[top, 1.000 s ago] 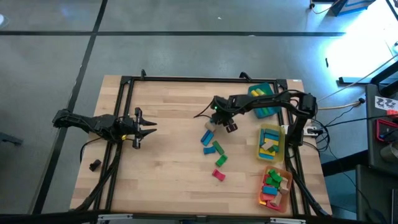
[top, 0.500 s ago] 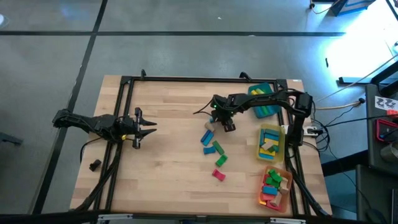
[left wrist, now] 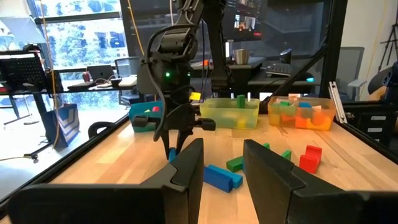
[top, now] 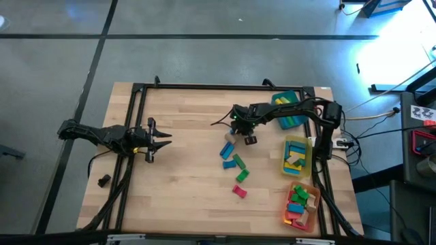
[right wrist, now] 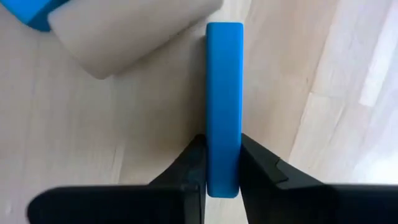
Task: Sort blocks by size
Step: Put the blue rectangular block into the yellow bin
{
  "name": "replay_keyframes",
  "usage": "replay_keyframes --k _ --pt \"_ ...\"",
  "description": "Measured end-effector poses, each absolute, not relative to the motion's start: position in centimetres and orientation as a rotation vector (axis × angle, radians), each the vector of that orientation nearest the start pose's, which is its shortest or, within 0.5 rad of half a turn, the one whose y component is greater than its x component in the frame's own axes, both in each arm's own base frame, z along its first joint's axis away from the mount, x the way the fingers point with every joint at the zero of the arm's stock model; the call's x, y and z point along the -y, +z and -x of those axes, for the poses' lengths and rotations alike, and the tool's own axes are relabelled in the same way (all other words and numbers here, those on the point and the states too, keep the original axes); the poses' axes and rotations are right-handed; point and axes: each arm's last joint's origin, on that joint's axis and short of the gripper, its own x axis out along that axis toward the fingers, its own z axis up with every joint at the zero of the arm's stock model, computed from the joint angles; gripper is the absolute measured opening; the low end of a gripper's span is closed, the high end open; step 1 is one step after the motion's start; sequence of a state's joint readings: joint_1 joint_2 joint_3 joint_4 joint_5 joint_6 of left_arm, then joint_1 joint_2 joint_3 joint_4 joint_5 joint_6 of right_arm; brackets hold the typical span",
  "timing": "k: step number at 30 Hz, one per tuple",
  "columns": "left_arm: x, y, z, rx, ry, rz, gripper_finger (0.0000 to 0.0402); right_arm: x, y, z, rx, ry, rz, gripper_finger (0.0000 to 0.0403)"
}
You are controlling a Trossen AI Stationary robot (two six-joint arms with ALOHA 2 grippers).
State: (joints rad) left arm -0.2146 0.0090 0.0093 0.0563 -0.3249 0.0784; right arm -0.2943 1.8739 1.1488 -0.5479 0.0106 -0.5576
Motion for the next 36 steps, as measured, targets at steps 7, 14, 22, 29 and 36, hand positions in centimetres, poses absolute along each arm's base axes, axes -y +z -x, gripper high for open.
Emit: replay_keyframes --k 7,14,22,29,36 --pt "1.1 17.1 -9.6 0.05 0.112 -0.063 0.01 10.0 16.7 -32.1 -1.454 0.011 0.228 0.0062" --pt "1.1 17.1 -9.6 0.05 0.112 -0.063 0.01 7.0 21.6 -30.0 -1.625 -0.066 0.14 0.0066" --pt "1.1 17.1 -9.6 0.05 0.112 -0.063 0.01 2.4 26.0 -26.6 -1.646 -0.239 0.091 0.0068" --pt "1.1 17.1 -9.6 0.05 0.112 -0.063 0.01 -1.3 28.6 -23.2 -1.628 -0.451 0.109 0.0067" --pt "1.1 17.1 -9.6 0.05 0.112 -0.063 0.01 -3.9 27.7 -20.3 -1.595 -0.553 0.081 0.007"
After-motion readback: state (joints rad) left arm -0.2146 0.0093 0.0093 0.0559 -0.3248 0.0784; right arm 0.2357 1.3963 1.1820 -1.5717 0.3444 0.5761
